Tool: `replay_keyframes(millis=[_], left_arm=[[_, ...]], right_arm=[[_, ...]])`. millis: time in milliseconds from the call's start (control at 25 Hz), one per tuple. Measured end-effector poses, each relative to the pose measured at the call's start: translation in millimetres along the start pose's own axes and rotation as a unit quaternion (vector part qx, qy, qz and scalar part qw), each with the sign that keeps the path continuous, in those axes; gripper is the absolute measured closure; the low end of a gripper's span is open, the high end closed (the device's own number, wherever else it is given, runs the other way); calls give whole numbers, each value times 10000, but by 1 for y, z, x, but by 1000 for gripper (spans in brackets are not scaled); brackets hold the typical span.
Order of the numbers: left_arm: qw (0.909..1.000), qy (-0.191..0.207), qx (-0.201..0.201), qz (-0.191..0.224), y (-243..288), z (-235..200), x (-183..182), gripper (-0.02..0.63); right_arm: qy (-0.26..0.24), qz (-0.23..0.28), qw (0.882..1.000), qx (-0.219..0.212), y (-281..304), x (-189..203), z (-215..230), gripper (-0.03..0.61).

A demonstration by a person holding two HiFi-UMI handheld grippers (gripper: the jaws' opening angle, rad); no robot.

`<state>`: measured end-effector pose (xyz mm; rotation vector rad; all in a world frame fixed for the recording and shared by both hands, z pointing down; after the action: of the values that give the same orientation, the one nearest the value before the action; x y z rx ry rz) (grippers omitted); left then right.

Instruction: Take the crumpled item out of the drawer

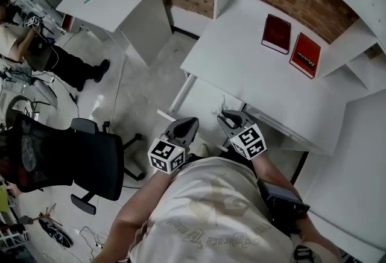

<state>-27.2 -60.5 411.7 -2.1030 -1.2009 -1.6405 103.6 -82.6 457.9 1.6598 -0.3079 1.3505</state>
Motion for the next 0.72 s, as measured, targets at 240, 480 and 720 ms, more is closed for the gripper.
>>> replay_keyframes(millis=[240, 480, 720], left_arm=[[9999, 98, 55, -47, 4, -4, -5, 594], [9998, 143, 147, -59, 10, -6, -6, 594], [9992, 197, 330, -126, 13, -4, -2, 594]], right_arm=[[222, 306, 9992, 87, -11, -10, 8, 497], [300, 388, 9986, 202, -20, -11, 13, 497], [394, 395, 9978, 363, -29, -7, 13, 497]])
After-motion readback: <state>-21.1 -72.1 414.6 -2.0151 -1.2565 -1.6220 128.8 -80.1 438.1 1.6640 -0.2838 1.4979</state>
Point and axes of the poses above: the fingertips, and each gripper's own axes: y forward along the fingers, z to its right, x out of its underside, the point moved 4 cm from there along -y, backward along the fingers, and after that the axes turned 3 degrees about -y, right-handed, at the moved point
